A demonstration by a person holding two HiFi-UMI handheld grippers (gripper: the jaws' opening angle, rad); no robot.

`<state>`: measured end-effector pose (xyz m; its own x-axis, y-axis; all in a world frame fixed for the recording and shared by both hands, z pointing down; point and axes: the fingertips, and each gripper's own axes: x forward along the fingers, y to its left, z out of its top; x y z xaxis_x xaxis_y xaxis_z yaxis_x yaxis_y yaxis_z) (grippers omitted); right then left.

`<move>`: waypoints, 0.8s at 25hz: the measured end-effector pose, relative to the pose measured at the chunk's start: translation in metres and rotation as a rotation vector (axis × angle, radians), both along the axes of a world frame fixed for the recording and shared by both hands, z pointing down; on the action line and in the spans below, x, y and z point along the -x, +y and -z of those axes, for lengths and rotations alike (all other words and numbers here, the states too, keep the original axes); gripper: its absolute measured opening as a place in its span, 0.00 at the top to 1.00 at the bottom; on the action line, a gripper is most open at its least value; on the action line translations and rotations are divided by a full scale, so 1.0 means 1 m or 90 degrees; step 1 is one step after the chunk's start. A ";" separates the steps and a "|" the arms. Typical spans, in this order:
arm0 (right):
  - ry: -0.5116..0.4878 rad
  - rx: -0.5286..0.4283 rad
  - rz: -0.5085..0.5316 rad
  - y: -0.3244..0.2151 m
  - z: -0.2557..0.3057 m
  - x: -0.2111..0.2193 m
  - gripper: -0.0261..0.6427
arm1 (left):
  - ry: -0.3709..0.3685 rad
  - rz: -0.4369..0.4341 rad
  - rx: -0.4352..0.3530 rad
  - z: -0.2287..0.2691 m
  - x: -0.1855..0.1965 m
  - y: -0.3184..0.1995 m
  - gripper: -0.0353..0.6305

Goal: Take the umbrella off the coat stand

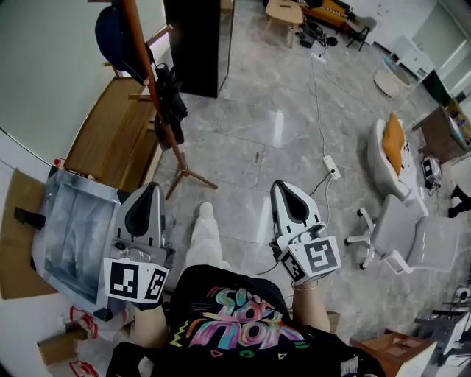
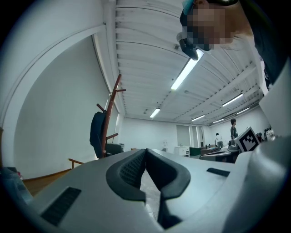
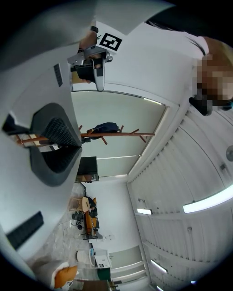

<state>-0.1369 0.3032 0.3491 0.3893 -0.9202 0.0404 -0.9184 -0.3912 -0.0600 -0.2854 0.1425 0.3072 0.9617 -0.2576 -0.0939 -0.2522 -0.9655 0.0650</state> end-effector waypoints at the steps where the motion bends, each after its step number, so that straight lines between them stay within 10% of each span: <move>1: -0.001 0.002 0.000 -0.006 -0.002 -0.006 0.94 | 0.000 -0.001 0.000 -0.002 -0.007 -0.007 0.91; 20: 0.012 0.026 0.057 -0.234 0.007 -0.179 0.94 | -0.001 0.009 -0.003 0.006 -0.185 -0.199 0.91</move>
